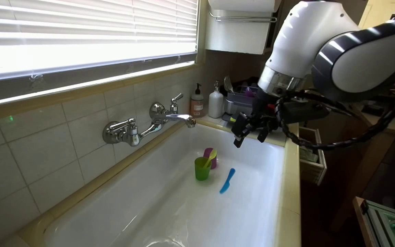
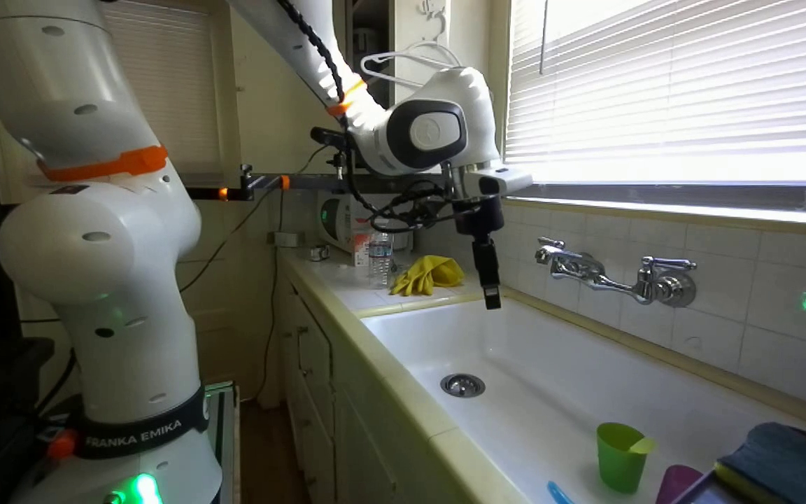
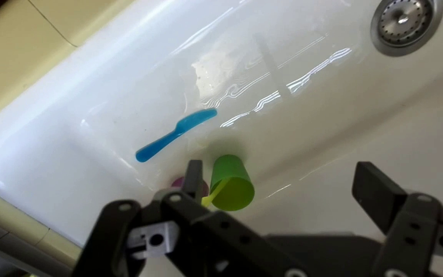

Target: Put the yellow spoon then the green cup in the dish rack

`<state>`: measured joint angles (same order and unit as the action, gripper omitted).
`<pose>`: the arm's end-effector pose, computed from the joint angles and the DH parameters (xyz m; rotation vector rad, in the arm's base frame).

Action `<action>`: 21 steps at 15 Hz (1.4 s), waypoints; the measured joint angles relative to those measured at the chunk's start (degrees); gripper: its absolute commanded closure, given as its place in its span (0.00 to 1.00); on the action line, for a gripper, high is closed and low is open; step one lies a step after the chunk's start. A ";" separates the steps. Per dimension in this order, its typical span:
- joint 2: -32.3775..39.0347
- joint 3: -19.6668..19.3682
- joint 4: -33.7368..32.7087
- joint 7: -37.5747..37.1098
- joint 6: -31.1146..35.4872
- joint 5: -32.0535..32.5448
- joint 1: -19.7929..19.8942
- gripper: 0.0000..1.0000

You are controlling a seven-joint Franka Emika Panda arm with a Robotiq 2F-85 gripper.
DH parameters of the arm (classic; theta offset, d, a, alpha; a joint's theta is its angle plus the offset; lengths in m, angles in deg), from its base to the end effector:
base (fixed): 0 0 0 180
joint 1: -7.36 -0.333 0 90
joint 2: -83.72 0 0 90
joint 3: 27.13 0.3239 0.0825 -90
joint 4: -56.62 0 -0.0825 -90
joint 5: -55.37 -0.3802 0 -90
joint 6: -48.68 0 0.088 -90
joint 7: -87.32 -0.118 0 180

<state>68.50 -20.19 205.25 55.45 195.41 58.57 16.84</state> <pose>0.4399 -0.0197 0.3704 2.9913 -0.8568 0.3743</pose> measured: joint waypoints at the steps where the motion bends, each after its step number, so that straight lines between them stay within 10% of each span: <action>1: 1.61 -0.03 -0.71 -0.81 0.81 1.87 0.65 0.00; 21: 17.86 -8.24 -12.67 -1.55 1.20 8.77 -2.40 0.00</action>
<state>86.35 -28.43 192.58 53.89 196.61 67.34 14.44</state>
